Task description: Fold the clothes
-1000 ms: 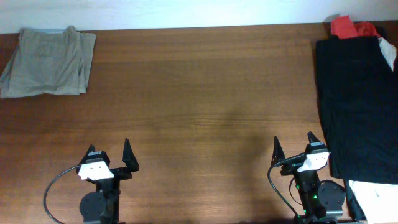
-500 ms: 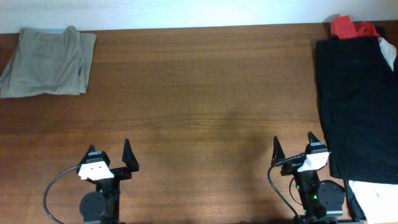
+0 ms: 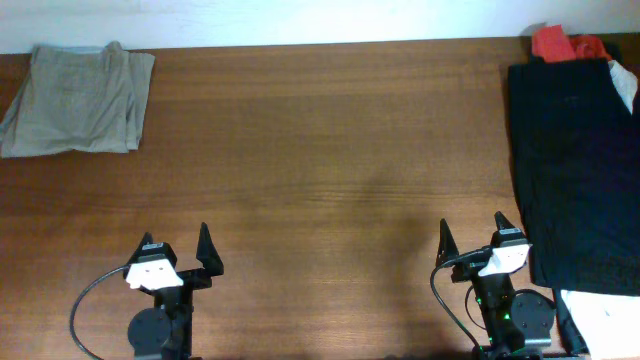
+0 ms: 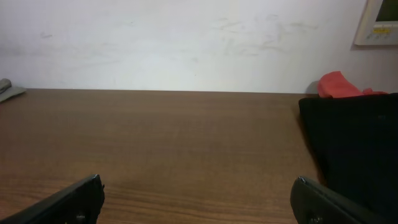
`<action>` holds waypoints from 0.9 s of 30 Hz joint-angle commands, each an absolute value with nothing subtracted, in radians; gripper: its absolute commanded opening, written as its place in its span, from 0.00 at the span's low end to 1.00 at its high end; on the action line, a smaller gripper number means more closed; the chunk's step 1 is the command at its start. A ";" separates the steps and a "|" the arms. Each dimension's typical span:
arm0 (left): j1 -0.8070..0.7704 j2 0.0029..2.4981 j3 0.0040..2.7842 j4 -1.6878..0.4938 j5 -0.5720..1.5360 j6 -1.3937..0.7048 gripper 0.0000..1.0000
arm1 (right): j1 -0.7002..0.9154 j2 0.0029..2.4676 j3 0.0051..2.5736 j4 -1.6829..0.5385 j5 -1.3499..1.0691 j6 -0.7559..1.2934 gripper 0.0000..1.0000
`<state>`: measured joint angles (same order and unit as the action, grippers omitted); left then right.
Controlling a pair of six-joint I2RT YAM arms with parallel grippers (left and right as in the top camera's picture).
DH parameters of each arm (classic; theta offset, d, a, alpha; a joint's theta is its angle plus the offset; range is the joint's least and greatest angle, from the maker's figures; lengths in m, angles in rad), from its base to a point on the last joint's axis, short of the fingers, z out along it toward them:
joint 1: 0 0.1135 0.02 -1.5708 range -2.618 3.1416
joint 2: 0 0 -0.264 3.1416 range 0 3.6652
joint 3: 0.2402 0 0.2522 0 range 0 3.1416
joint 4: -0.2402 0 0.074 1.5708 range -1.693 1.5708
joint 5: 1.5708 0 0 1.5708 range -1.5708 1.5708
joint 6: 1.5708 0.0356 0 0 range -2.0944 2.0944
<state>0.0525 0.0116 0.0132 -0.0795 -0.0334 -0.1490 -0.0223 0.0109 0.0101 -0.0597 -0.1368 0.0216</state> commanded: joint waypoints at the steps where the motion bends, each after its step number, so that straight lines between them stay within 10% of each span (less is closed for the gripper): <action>1: 0.048 0.005 0.009 -0.083 -0.019 -0.129 0.99 | -0.014 0.003 0.006 -0.049 -0.146 0.018 0.99; 5: 0.048 0.005 0.009 -0.083 -0.019 -0.129 0.99 | -0.012 0.003 0.006 0.041 -0.744 0.447 0.99; 10: 0.048 0.005 0.009 -0.083 -0.019 -0.129 0.99 | -0.013 0.003 0.008 0.268 -0.775 0.515 0.99; 19: 0.048 0.005 0.009 -0.083 -0.019 -0.129 0.99 | -0.013 0.256 0.308 0.264 -0.358 0.373 0.99; 27: 0.048 0.005 0.009 -0.083 -0.019 -0.129 0.99 | -0.014 1.143 1.133 -0.341 0.297 -0.024 0.99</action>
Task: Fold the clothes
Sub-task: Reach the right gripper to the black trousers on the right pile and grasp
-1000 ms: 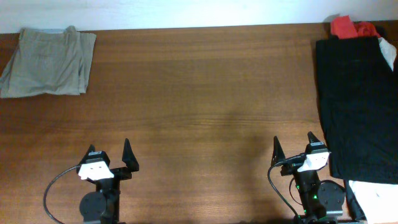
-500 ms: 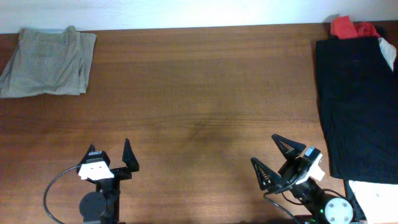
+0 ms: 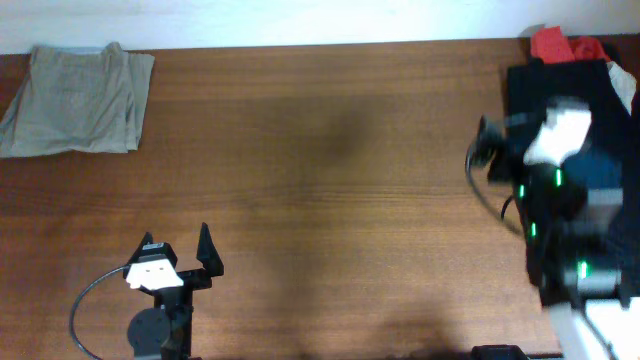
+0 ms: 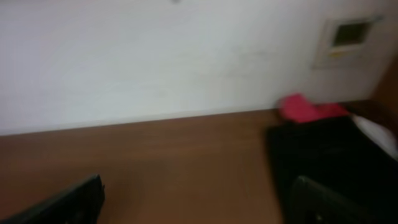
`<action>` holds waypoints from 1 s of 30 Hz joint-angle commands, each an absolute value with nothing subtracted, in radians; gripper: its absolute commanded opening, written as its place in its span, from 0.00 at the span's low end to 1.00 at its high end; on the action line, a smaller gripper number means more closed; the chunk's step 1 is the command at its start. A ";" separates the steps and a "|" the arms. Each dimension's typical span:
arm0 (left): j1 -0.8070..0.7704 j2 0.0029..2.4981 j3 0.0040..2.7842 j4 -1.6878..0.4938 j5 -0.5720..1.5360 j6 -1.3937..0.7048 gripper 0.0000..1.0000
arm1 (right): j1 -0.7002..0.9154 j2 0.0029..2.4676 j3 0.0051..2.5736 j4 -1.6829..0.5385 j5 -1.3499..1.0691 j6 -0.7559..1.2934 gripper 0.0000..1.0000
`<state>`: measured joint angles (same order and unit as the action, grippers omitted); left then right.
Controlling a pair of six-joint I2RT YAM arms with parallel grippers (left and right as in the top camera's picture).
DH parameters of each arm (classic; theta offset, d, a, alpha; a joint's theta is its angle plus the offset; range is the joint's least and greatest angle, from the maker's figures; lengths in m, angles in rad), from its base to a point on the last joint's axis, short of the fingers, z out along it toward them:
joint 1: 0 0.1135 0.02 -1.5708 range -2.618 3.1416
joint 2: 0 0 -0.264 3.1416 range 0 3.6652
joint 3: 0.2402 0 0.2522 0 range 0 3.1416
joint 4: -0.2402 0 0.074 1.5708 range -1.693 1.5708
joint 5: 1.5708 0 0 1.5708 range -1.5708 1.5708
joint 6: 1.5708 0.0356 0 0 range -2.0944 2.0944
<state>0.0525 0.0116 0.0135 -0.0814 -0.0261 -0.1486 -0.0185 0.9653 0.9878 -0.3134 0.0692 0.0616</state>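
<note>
A black garment (image 3: 575, 85) lies spread flat at the table's right edge and also shows in the right wrist view (image 4: 323, 155). My right gripper (image 3: 497, 145) hovers, blurred, over its left edge. It stands open (image 4: 196, 186) with only bare table between the fingers. A beige garment (image 3: 75, 100) lies folded at the far left corner. My left gripper (image 3: 176, 245) rests open near the front edge, holding nothing.
A red cloth (image 3: 555, 42) is bunched behind the black garment at the far right (image 4: 305, 107). Beside it lies a white cloth (image 4: 376, 134). Another white piece (image 3: 610, 325) sits at the front right corner. A wall with a small panel (image 4: 348, 34) backs the table.
My right arm has left its resting place at the front right and now hangs over the left part of the black garment, still open. The left arm has not moved.
</note>
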 commanded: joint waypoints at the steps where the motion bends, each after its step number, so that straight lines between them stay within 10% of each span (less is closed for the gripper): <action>1: 0.048 0.005 0.009 -0.083 -0.019 -0.129 0.99 | -0.014 1.209 1.171 -0.347 0.356 -0.027 0.99; 11: 0.048 0.005 0.009 -0.083 -0.019 -0.129 0.99 | -0.164 2.300 1.958 -0.685 0.430 -0.325 0.99; 23: 0.048 0.005 0.009 -0.083 -0.019 -0.129 0.99 | -0.257 2.487 1.968 -0.523 0.401 -0.359 0.84; 30: 0.048 0.005 0.009 -0.083 -0.019 -0.129 0.99 | -0.255 2.490 1.969 -0.518 0.370 -0.165 0.30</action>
